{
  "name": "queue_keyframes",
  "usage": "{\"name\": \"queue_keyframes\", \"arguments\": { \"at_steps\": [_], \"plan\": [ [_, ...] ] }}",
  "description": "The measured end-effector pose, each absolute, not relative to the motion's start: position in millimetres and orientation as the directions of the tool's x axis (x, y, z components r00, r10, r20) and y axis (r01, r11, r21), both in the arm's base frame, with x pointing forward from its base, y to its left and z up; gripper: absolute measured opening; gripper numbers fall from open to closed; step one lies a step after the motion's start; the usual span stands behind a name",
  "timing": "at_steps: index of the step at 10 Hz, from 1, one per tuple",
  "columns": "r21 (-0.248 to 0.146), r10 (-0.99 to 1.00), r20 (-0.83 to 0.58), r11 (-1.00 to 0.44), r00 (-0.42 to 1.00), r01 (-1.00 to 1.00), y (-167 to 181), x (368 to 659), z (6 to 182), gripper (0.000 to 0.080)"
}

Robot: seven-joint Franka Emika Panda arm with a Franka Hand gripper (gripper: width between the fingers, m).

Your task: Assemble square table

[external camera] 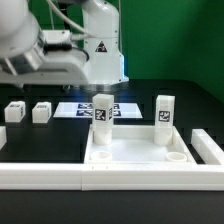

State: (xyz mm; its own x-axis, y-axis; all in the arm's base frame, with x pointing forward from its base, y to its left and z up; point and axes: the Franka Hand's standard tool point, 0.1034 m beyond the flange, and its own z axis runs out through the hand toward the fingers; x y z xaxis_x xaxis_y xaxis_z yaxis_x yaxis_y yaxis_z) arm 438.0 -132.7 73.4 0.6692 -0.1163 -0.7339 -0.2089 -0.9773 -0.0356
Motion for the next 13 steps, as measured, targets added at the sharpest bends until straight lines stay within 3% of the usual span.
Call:
{"name": "queue_keyframes", "arguments": {
  "at_steps": [1, 3, 6, 12, 13],
  "plan": [
    [-0.046, -0.095, -0.796, -0.975, 0.598, -0.217, -127, 428, 78.4, 0.0649],
    [-0.046, -0.093, -0.789, -0.977, 0.608, -0.209, -129, 433, 74.8, 0.0649],
    [-0.126, 0.106, -0.747, -0.992, 0.657, 0.017, -131, 426, 68.0, 0.0649],
    [-0.13, 0.106, -0.75, -0.991, 0.653, 0.012, -129, 425, 64.9, 0.0649],
    [-0.121, 0.095, -0.772, -0.993, 0.628, 0.001, -135, 416, 54.2, 0.0649]
  ]
}}
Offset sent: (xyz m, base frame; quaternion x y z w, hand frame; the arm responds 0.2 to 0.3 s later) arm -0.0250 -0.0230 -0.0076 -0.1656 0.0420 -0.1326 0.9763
